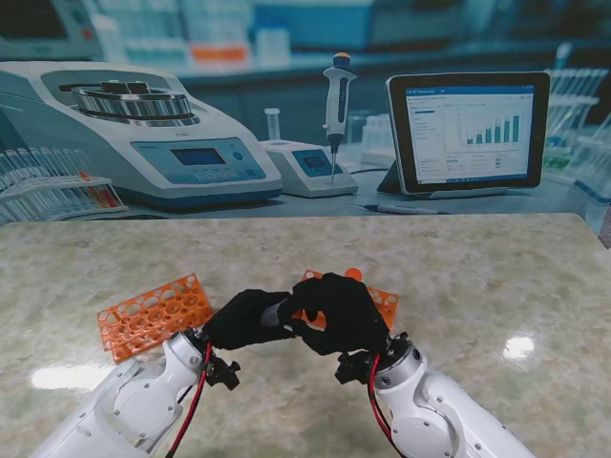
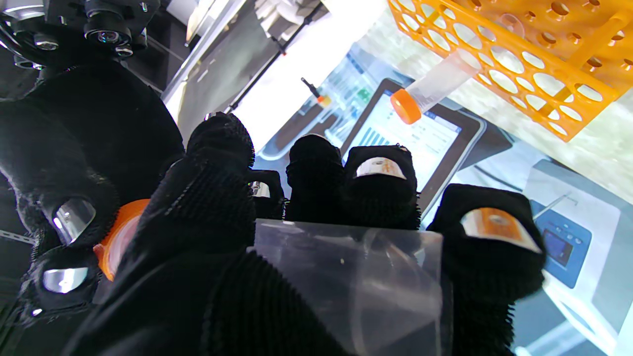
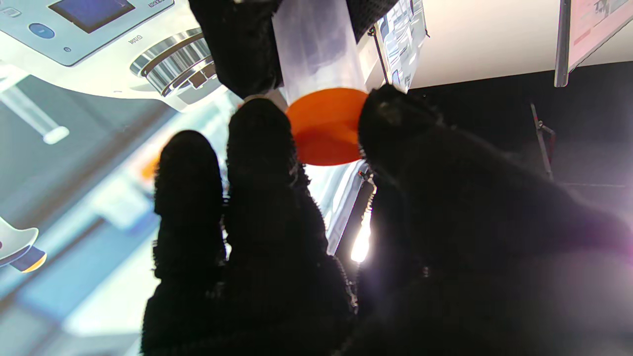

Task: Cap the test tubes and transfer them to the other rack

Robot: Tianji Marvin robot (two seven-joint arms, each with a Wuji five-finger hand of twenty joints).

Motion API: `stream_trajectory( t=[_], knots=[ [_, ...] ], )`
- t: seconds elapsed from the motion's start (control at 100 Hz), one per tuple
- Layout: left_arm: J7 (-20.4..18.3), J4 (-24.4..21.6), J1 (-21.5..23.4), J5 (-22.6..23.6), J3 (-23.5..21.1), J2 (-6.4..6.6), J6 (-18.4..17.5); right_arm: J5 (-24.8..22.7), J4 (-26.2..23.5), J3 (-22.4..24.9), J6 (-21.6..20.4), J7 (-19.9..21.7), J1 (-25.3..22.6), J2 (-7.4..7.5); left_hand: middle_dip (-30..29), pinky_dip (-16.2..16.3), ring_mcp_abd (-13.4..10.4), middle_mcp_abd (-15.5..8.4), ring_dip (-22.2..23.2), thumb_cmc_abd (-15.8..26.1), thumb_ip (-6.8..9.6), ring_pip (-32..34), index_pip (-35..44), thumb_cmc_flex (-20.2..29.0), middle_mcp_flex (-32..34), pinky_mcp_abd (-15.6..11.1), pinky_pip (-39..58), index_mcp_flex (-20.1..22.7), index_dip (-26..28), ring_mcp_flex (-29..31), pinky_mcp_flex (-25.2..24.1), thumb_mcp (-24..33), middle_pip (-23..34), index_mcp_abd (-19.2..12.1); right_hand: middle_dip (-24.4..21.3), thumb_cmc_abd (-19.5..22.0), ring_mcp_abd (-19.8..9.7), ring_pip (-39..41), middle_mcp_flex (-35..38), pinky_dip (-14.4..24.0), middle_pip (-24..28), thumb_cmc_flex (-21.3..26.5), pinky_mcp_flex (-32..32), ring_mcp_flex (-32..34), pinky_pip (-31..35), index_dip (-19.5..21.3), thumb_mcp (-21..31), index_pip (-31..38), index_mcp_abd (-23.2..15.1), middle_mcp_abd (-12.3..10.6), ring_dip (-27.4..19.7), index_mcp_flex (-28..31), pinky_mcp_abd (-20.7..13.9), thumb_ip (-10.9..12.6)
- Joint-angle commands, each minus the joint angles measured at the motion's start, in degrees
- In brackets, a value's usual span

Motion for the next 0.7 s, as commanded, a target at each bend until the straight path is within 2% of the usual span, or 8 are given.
stream_trajectory(
  t=[0.0, 0.48, 0.69],
  knots=[
    [0.0, -1.2, 0.1, 0.0, 0.1, -0.29, -0.4, 0.1, 0.4, -0.2, 0.2, 0.6, -0.7, -0.26, 1.1, -0.2, -2.0, -3.0, -0.1, 2.1, -0.38, -0.3, 3.0, 2.0, -1.0, -4.7, 5.6, 0.2, 4.0, -0.5, 1.1, 0.2, 0.0, -3.2, 1.3, 5.0, -2.5, 1.5, 7.3, 0.9, 6.6, 10.9, 0.6, 0.8, 0.6, 1.0, 9.6, 0.8, -1.1, -15.0, 1.2, 1.0, 0.3, 5.2],
    [-0.4, -1.3, 0.0, -0.1, 0.2, -0.22, 0.1, 0.7, 0.4, 0.2, -1.8, 1.9, -0.2, -0.25, 1.1, -0.1, -2.0, -3.0, 0.0, 2.1, -0.37, -0.3, 3.0, 1.9, -1.0, -4.7, 5.5, 0.2, 4.0, -0.5, 1.1, 0.0, 0.0, -3.3, 0.9, 6.5, -2.7, 0.9, 6.5, 1.6, 5.9, 10.6, 0.1, 0.2, 0.3, 0.9, 8.8, 0.3, -1.3, -15.2, 1.0, 0.2, -0.4, 5.1],
    [-0.7, -1.3, -0.1, -0.3, 0.5, -0.15, 0.4, 0.6, 0.7, 0.3, -3.5, 2.1, 0.2, -0.27, 1.1, -0.1, -2.0, -3.0, 0.0, 2.1, -0.37, -0.3, 3.0, 1.9, -1.0, -4.7, 5.5, 0.2, 4.0, -0.5, 1.1, 0.0, 0.0, -3.3, -1.3, 8.2, -2.4, -1.7, 5.3, 2.5, 3.7, 10.2, -1.3, -1.2, -2.2, 0.3, 6.8, -0.6, -1.2, -15.1, -0.7, -1.1, -1.8, 5.3]
  ],
)
